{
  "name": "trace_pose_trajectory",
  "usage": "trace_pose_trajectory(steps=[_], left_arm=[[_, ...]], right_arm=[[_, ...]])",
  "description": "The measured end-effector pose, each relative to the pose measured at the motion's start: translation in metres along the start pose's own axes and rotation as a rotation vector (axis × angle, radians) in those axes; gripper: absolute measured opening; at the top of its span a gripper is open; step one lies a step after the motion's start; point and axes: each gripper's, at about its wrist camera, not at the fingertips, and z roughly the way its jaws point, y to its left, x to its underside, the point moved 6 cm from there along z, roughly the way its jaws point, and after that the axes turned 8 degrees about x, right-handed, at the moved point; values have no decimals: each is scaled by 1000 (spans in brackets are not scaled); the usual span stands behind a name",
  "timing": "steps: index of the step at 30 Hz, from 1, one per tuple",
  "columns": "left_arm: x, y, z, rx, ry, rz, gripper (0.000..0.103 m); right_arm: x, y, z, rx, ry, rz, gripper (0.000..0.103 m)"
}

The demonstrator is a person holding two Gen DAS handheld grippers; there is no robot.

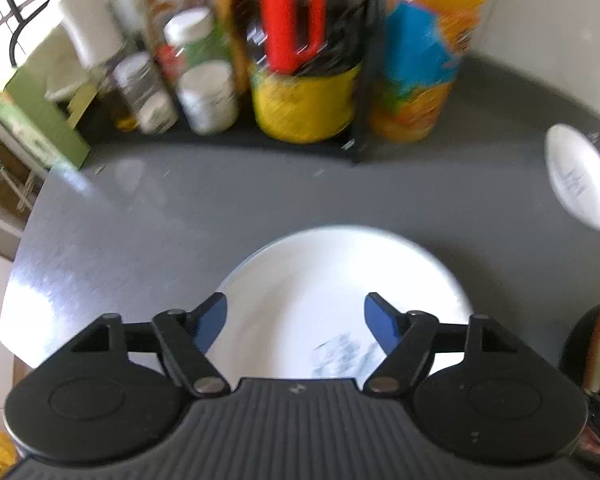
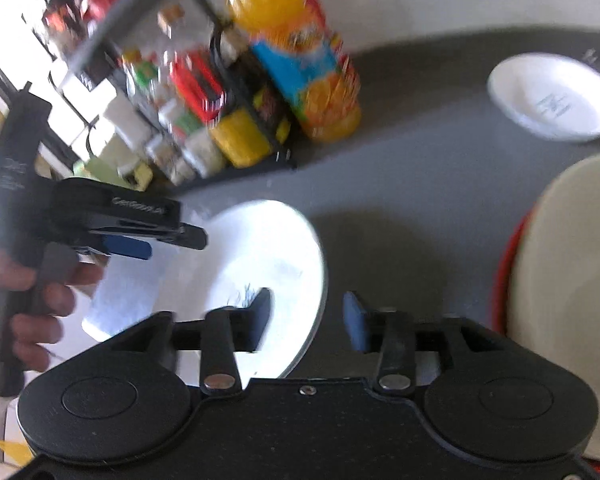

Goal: Organize plates and bowls
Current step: 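Move both grippers to the rim of the white 'Bakery' plate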

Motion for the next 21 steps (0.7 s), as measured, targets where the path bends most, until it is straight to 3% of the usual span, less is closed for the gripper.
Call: trace_pose_trajectory(steps=[5,15,21], left_arm=[[-16,-39,-10,26,-48,5,78],[-27,-94,-22,44,-99,-52,78],[-42,-122,-33,47,-143,0,78]], right_arm=[[-22,-32,-37,6,-67,28,62],[-51,-90,-85,32,-125,34,69],[-65,-119,-94,60,-139,49,70]])
